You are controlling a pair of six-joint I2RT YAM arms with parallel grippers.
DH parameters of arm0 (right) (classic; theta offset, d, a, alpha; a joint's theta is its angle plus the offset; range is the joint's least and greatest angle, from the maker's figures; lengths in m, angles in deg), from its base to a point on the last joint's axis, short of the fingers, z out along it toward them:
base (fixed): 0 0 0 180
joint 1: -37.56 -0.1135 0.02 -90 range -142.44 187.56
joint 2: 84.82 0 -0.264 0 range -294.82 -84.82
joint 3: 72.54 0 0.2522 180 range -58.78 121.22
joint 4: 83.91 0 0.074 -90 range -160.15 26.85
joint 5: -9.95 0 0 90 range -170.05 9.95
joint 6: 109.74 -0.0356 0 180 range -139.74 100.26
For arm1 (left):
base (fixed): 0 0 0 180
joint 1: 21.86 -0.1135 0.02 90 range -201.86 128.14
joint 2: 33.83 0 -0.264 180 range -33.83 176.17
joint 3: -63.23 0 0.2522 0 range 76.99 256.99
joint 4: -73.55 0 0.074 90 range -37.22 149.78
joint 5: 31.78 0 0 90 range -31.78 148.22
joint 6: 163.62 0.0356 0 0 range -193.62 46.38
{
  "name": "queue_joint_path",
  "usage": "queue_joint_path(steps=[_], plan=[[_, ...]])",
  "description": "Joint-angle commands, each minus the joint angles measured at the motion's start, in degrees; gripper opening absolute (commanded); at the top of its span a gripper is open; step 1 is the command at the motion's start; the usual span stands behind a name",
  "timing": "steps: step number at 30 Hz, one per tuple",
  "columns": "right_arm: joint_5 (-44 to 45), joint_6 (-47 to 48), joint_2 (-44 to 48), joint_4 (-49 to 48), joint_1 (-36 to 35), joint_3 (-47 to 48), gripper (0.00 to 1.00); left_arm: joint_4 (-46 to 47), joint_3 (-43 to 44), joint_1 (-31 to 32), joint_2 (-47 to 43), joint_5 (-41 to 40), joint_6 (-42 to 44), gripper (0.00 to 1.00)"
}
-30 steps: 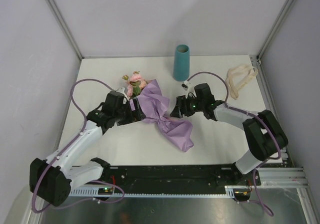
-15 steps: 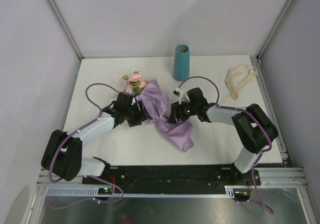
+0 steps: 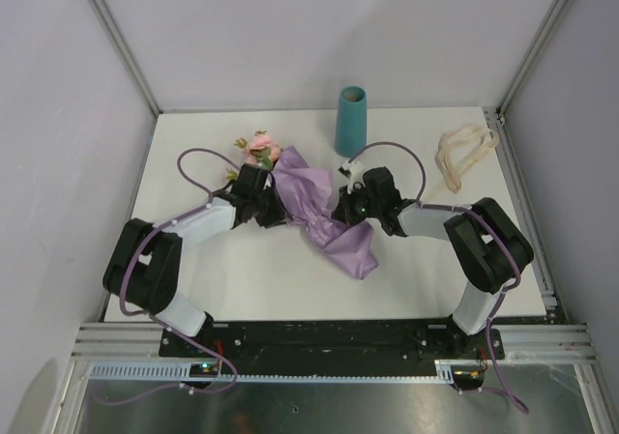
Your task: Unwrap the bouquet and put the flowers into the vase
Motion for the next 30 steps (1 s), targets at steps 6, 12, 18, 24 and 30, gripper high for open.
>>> queue_joint_path(steps=[6, 12, 18, 24, 30], plan=[[2.9, -5.5, 1.1, -12.3, 8.3, 2.9, 0.00, 2.2, 12.4, -3.4, 9.1, -1.2, -1.7, 0.19], [-3.2, -5.5, 0.9, -13.5, 9.7, 5.4, 0.03, 1.3, 16.7, -4.0, 11.6, -1.5, -1.2, 0.20], [-6.0, -1.9, 2.6, -9.3, 7.8, 6.7, 0.33, -1.6, 16.2, -4.1, 4.6, -6.1, 1.7, 0.32], [-5.0, -0.8, 2.0, -8.1, 5.8, 6.8, 0.46, -8.8, 16.9, -4.2, -4.2, -9.8, 6.8, 0.48], [-1.9, 0.9, 1.4, -7.8, 4.8, 8.1, 0.47, -15.9, 16.0, -4.3, -13.3, -9.3, 11.6, 0.66]])
